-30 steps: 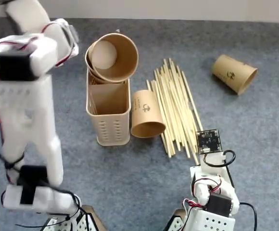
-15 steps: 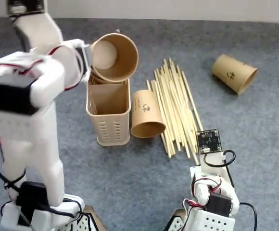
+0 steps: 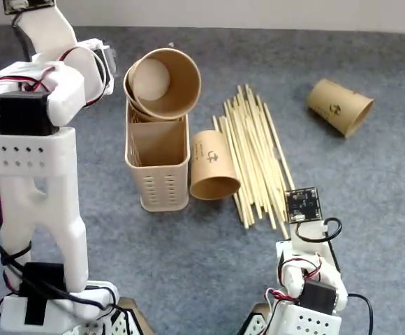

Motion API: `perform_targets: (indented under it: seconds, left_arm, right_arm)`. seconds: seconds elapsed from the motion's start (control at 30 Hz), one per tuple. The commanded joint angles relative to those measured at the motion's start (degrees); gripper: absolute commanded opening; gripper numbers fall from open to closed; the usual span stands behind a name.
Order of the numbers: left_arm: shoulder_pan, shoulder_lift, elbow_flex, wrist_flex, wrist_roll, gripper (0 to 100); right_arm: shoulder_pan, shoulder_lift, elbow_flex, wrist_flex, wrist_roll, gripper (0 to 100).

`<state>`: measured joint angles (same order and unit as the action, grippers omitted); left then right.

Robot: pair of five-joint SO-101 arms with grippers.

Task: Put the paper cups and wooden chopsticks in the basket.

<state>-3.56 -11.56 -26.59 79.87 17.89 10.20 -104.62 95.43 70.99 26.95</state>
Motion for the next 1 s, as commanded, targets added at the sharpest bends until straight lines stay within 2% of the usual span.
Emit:
perform_targets:
  seconds: [0.0, 0.17, 0.33, 0.43, 0.53, 0.67, 0.87, 0.97]
  left_arm:
    - [7.2, -3.9, -11.4, 9.4, -1.0, 11]
    - [13.2, -4.4, -17.8, 17.0, -1.1, 11]
    - [13.8, -3.9, -13.0, 17.6, -1.3, 11]
    - [10.2, -3.9, -5.4, 11.5, -1.3, 11]
    - [3.7, -3.9, 3.6, 0.7, -1.3, 11]
    - [-2.5, -3.9, 11.4, -10.3, -4.9, 11]
    - [-3.7, -0.9, 13.4, -12.4, -5.3, 11]
    - [-1.7, 3.6, 13.5, -12.4, -9.1, 11]
  right_arm:
    - [0.5, -0.2, 8.2, -0.8, 0.4, 0.6]
    - [0.5, -0.2, 8.2, -0.8, 0.4, 0.6]
    - [0.5, -0.2, 8.2, -0.8, 0.4, 0.6]
    - [0.5, -0.2, 8.2, -0.8, 0.4, 0.6]
    - [0.5, -0.2, 8.2, -0.8, 0.4, 0.6]
    - [0.5, -0.2, 8.2, -0.8, 0.4, 0.6]
    - [0.5, -0.2, 8.2, -0.8, 0.4, 0.6]
    - [0.5, -0.2, 8.2, -0.8, 0.4, 0.6]
